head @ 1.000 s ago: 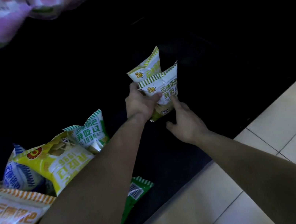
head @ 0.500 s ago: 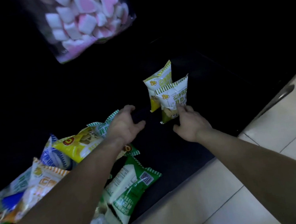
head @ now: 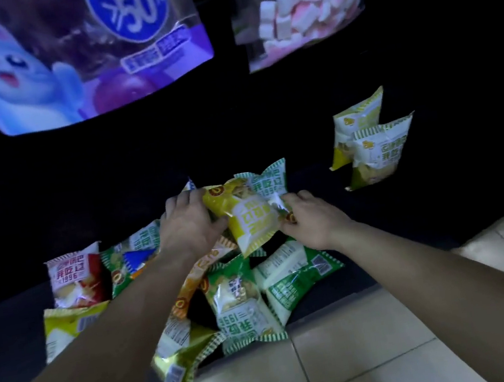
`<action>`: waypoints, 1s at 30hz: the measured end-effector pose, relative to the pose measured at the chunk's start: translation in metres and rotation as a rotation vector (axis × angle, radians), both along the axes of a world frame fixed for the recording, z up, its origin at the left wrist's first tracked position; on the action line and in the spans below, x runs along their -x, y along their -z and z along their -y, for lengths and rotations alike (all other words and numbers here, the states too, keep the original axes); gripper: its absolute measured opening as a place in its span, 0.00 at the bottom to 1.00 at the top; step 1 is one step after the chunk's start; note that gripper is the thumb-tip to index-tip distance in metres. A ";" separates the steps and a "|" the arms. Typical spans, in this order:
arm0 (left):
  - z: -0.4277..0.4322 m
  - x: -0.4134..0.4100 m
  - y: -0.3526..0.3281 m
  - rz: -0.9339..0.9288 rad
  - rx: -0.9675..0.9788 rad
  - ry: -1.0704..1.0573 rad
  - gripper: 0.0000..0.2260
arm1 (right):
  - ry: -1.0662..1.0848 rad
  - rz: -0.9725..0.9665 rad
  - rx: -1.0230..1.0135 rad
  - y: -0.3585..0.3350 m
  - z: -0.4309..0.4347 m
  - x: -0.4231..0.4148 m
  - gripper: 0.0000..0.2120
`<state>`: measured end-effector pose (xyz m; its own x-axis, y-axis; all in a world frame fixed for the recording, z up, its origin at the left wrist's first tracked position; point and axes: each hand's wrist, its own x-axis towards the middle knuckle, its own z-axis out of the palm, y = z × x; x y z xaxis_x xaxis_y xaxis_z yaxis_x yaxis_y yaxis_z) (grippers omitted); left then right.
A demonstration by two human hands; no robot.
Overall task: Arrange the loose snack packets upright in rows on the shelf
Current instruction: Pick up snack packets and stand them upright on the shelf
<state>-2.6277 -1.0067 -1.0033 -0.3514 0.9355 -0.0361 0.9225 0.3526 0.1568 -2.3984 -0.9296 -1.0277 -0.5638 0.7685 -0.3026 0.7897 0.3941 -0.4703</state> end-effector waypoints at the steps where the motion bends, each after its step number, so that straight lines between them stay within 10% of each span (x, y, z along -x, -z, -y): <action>1: -0.003 0.004 0.001 -0.002 0.000 -0.006 0.34 | 0.001 -0.009 0.012 0.004 0.000 0.008 0.32; 13: -0.040 0.009 0.017 0.037 0.164 -0.133 0.46 | 0.145 -0.124 0.176 0.040 -0.002 0.053 0.45; 21: -0.058 0.018 0.015 0.217 0.011 -0.093 0.36 | 0.252 -0.263 0.141 0.046 -0.010 0.042 0.60; 30: -0.049 -0.002 0.002 0.598 -0.155 0.063 0.13 | 0.313 -0.428 0.222 0.034 -0.019 0.030 0.48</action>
<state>-2.6260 -0.9576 -1.0053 -0.2562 0.9639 -0.0722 0.6773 0.2323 0.6981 -2.4281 -0.9102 -1.0616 -0.4270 0.8628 -0.2708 0.5741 0.0273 -0.8183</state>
